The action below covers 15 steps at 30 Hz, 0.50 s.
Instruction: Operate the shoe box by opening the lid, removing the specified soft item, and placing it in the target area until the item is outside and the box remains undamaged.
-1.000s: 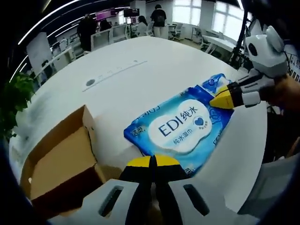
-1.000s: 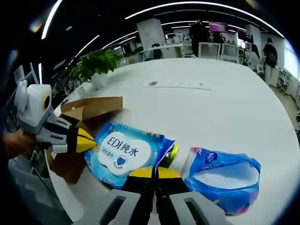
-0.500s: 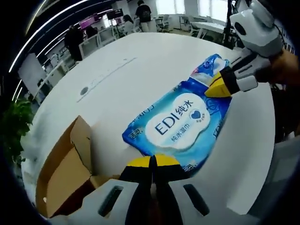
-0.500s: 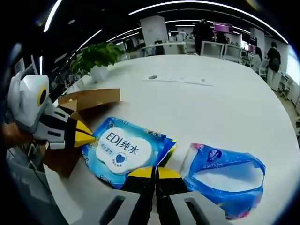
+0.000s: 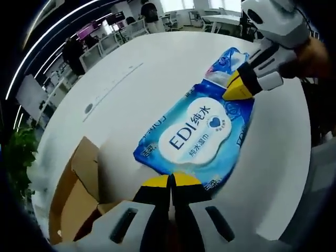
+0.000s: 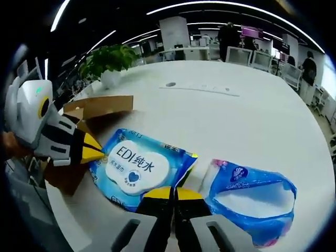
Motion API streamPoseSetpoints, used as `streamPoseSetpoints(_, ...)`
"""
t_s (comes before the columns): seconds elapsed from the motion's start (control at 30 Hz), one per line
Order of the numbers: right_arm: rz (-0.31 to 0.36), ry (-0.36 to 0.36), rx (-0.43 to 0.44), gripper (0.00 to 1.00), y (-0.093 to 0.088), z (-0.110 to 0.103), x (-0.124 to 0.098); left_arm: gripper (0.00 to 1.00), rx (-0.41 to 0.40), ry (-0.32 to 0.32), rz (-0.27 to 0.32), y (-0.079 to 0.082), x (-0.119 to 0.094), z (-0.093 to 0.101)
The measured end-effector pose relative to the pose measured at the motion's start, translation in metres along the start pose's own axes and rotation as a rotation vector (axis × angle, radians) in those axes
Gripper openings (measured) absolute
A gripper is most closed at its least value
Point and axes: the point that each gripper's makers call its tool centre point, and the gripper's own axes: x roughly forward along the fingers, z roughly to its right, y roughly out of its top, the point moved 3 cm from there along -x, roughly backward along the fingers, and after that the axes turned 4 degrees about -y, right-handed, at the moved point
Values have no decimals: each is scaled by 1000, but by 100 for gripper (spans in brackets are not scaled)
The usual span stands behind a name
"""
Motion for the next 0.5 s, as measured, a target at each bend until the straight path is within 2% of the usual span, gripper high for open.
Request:
streamPoseSetpoints(0.27,-5,3,17,0,-1,2,-3,0,-9,-9,8,2,1,1)
streamPoseSetpoints(0.5,5,-16,-25,0,2,1,-6,2,1,-14,3,1,-5,0)
